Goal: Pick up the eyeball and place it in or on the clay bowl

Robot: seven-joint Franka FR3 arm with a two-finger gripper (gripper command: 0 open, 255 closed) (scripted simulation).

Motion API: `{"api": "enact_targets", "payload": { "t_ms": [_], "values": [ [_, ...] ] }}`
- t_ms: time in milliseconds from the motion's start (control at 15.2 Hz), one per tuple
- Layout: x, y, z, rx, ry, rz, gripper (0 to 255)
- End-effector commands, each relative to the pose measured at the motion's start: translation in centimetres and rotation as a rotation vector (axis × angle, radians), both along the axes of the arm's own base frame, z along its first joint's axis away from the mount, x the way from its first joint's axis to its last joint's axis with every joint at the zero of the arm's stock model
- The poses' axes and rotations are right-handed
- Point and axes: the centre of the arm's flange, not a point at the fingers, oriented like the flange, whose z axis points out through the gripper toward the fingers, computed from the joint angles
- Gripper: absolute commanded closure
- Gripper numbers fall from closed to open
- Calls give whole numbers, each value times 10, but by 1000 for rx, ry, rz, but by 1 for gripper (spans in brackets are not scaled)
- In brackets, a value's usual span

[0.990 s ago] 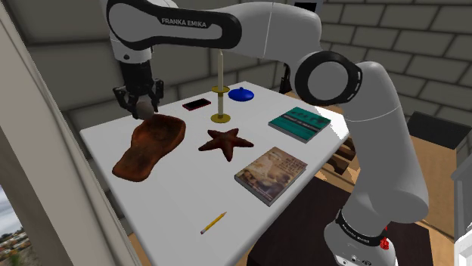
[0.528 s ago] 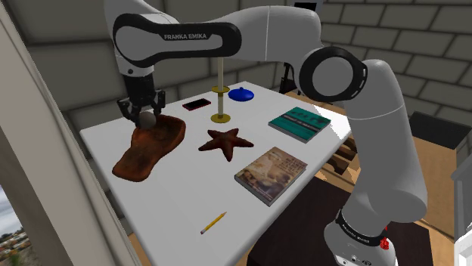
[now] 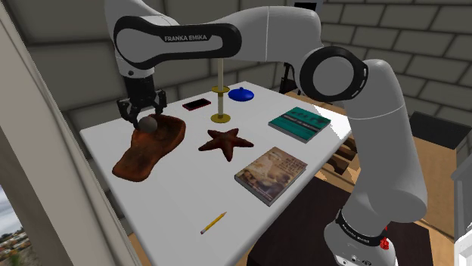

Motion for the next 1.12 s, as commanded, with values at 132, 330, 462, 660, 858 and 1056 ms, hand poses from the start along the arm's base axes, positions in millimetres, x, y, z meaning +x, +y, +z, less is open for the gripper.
{"api": "enact_targets", "payload": {
  "t_ms": [132, 330, 462, 660, 858, 1056],
  "values": [
    [0, 0, 0, 0, 0, 0, 0],
    [-1, 0, 13, 0, 0, 0, 0],
    [-2, -1, 40, 0, 0, 0, 0],
    [-3, -1, 50, 0, 0, 0, 0],
    [-3, -1, 50, 0, 0, 0, 0],
    [-3, -1, 50, 0, 0, 0, 0]
  ]
}}
